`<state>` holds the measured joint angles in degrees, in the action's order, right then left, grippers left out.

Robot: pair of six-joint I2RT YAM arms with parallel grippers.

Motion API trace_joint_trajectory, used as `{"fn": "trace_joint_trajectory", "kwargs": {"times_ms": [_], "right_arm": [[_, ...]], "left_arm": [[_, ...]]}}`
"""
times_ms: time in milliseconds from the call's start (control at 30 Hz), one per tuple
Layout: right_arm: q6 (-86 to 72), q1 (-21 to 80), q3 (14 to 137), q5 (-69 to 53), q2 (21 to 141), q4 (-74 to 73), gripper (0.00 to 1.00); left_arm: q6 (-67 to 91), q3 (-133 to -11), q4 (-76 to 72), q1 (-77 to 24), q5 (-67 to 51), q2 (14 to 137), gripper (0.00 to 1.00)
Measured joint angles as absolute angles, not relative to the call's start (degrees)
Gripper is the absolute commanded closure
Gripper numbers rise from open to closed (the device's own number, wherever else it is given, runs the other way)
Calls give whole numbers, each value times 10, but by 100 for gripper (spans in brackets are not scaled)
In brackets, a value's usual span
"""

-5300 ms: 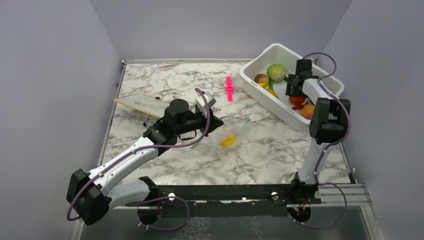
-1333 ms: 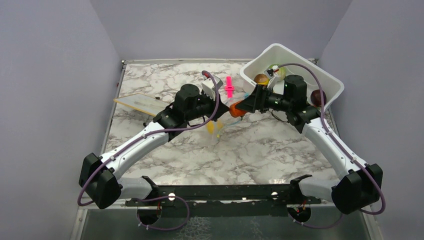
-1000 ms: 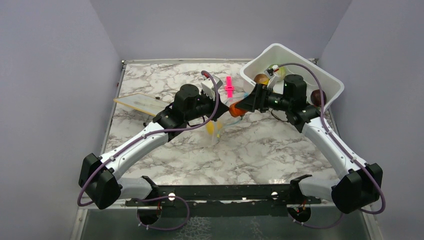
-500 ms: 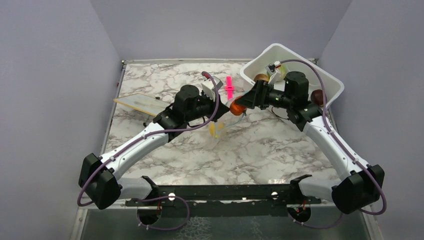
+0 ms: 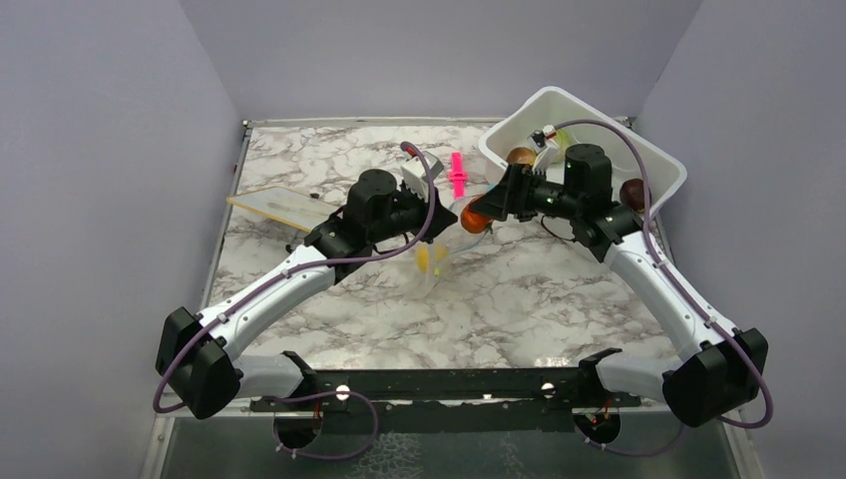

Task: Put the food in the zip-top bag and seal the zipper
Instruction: Place the fake fruit in the zipper food storage bag.

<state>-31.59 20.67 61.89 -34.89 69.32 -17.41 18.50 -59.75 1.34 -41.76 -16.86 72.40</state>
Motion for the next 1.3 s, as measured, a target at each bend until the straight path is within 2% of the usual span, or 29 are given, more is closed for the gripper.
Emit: {"fn": "trace_joint_trajectory", "kwargs": {"times_ms": [133,467,700,867,1067,1133,1300], "right_arm": [[-303,212,619,-318,695,-198,36],[-314,224,654,-286,724,-235,12],[-329,225,674,-285,720,-237,11],[-327,225,691,-279,720,-246,18],[-316,225,703,-274,719,-267,48],[-312,225,704,-271,716,-270,54],[-308,225,698,-270,708,-270,57]], "left_arm": [[189,-601,14,-418,-164,722,100],[201,-602,5,-418,-163,722,100],[201,-602,5,-418,-163,722,100],[203,-602,5,-418,-163,722,100],[205,-602,5,-418,-163,722,100],[207,-602,5,-418,-163,722,100],[211,-602,5,-418,-163,722,100]]}}
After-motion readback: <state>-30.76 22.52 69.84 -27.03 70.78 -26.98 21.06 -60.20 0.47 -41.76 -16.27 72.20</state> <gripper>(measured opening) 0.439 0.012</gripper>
